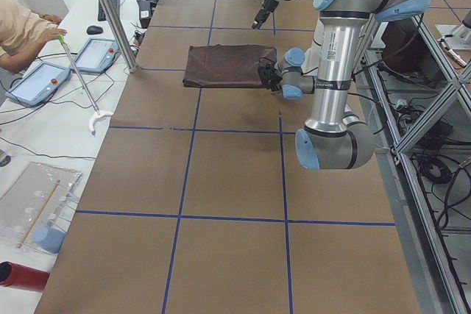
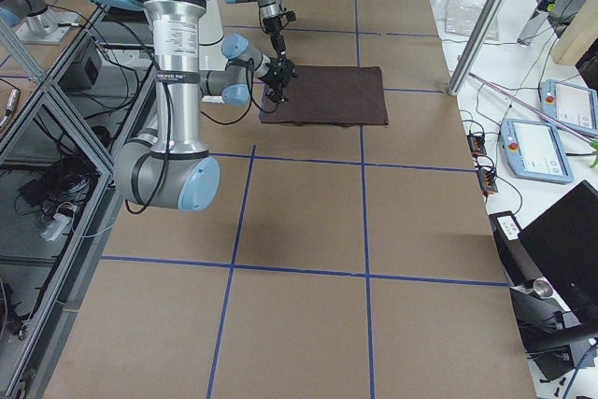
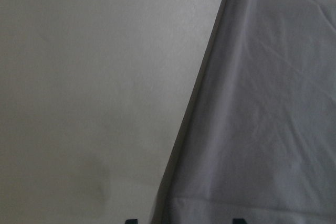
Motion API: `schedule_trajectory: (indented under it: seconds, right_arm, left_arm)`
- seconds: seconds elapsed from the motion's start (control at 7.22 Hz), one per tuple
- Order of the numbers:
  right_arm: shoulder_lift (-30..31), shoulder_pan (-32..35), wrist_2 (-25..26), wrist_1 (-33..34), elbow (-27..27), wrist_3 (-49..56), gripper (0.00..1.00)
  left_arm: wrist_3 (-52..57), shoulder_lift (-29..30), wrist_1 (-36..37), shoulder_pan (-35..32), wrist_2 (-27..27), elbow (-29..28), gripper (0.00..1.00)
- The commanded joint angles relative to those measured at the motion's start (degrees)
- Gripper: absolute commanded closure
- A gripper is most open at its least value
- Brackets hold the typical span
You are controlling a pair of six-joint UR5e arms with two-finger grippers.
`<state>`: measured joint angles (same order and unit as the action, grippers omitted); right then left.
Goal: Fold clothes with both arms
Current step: 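Move the left gripper and right gripper to the shirt's edge nearest the robot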
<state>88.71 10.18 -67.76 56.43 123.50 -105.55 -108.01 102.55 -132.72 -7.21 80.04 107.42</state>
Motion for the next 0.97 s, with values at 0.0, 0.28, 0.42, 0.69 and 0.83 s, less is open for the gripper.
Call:
schedule_trajectory:
  seconds: [0.0, 0.28, 0.42, 0.69, 0.83]
  right_arm:
    - [0.1, 0.0, 0.0, 0.0, 0.0, 0.0, 0.01]
    - [0.1, 0.0, 0.1, 0.0, -0.1, 0.0, 0.01]
    - [0.1, 0.0, 0.1, 0.0, -0.1, 0.0, 0.01]
    - [0.1, 0.0, 0.1, 0.0, 0.0, 0.0, 0.01]
    - [0.1, 0.0, 0.1, 0.0, -0.3, 0.0, 0.01]
  left_arm:
    - [-0.1, 0.2, 0.0, 2.5, -0.2, -0.5, 0.31]
    - [-0.1, 2.2, 0.0, 2.6, -1.7, -1.6, 0.32]
    - [-0.1, 3.7, 0.0, 2.6, -2.3, -3.0, 0.34]
    - [-0.1, 3.8, 0.0, 2.6, -2.3, -3.3, 0.38]
    - [-0.1, 3.8, 0.0, 2.6, -2.3, -3.3, 0.48]
